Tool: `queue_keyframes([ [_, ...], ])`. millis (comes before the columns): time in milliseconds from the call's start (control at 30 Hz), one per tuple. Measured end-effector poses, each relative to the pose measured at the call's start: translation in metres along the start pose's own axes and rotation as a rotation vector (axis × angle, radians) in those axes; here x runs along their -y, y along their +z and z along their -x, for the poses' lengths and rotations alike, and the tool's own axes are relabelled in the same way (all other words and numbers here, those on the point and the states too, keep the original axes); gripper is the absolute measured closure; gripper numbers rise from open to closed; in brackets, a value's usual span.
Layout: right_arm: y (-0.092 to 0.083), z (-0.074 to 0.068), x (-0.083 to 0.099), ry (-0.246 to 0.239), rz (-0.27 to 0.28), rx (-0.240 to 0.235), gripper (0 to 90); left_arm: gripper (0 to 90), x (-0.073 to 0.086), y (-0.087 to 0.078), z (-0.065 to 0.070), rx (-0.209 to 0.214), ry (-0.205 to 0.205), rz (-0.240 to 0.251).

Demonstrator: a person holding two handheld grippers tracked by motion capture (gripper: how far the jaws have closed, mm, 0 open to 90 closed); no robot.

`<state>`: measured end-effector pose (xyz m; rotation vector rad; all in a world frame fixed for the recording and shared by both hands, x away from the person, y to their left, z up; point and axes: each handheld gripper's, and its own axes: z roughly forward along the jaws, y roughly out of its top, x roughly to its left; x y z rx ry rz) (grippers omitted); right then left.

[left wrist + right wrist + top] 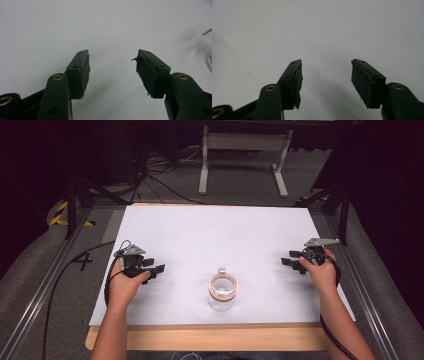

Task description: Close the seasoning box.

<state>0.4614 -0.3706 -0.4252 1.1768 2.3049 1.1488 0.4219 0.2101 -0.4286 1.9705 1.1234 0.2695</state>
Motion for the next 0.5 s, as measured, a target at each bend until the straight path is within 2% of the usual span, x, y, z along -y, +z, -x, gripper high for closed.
queue_keyframes([
  [100, 0.003, 0.000, 0.003, -0.004, -0.008, 0.005, 41.8, 43.4, 0.003, 0.005, -0.002, 0.005, -0.012, -0.021],
  [167, 0.008, -0.001, 0.005, -0.028, -0.016, 0.017, 41.9, 43.3, 0.004, 0.006, -0.002, 0.003, -0.012, -0.029],
  [300, 0.011, -0.003, 0.005, -0.047, -0.021, 0.015, 41.5, 42.9, 0.006, 0.012, -0.002, -0.009, 0.000, -0.063],
  [367, 0.012, -0.005, 0.005, -0.051, -0.024, 0.014, 41.1, 42.6, 0.005, 0.012, -0.001, -0.011, 0.020, -0.078],
  [500, 0.011, -0.006, 0.004, -0.054, -0.027, 0.015, 40.6, 41.9, 0.002, 0.012, 0.001, -0.011, 0.030, -0.068],
])
